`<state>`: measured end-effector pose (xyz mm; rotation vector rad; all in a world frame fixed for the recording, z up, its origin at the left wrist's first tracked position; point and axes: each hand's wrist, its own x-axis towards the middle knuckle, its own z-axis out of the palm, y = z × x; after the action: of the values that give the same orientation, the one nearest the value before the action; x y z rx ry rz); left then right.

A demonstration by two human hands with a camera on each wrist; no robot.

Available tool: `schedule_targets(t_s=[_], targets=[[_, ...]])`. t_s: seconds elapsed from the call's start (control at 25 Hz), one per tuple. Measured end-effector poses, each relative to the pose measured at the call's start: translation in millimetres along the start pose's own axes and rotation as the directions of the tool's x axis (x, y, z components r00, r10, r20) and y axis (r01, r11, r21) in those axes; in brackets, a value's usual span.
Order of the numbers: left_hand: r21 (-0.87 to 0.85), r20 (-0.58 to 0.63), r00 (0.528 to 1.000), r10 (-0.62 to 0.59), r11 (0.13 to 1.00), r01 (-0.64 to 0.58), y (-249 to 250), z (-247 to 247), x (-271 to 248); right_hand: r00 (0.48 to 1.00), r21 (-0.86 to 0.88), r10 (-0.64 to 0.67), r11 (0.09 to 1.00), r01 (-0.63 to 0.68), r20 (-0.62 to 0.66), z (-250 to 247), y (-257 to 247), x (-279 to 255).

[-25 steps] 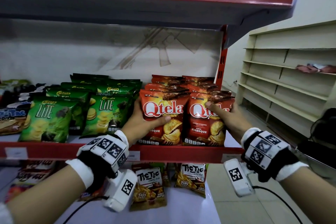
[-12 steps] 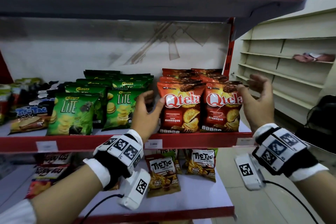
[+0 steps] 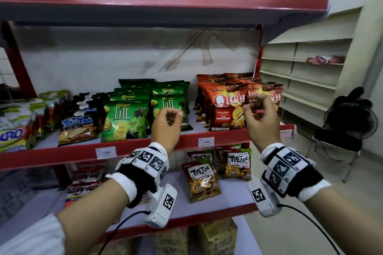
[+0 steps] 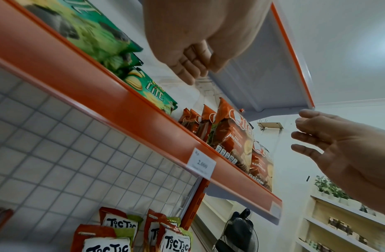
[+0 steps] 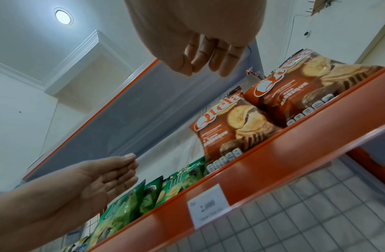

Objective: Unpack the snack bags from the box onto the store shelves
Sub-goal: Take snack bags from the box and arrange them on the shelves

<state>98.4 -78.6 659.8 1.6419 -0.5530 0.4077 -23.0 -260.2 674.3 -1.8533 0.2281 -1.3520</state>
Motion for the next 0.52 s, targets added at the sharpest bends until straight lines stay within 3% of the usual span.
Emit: schedule_targets(t_s=[0.28,0.52], targets=[[0.003,-0.004,1.0,-0.029,1.0,0.029,2,-48,-30,0.988,-0.099,0.108,0.99,-0.097,0.114,21,-32,-61],[0.079,-0.048,0.999,0.009,0.997,-0.005,-14,-57,-58,0.946,-0.182,0.17,0.976,-0.123,0.275,24,-32,-89]])
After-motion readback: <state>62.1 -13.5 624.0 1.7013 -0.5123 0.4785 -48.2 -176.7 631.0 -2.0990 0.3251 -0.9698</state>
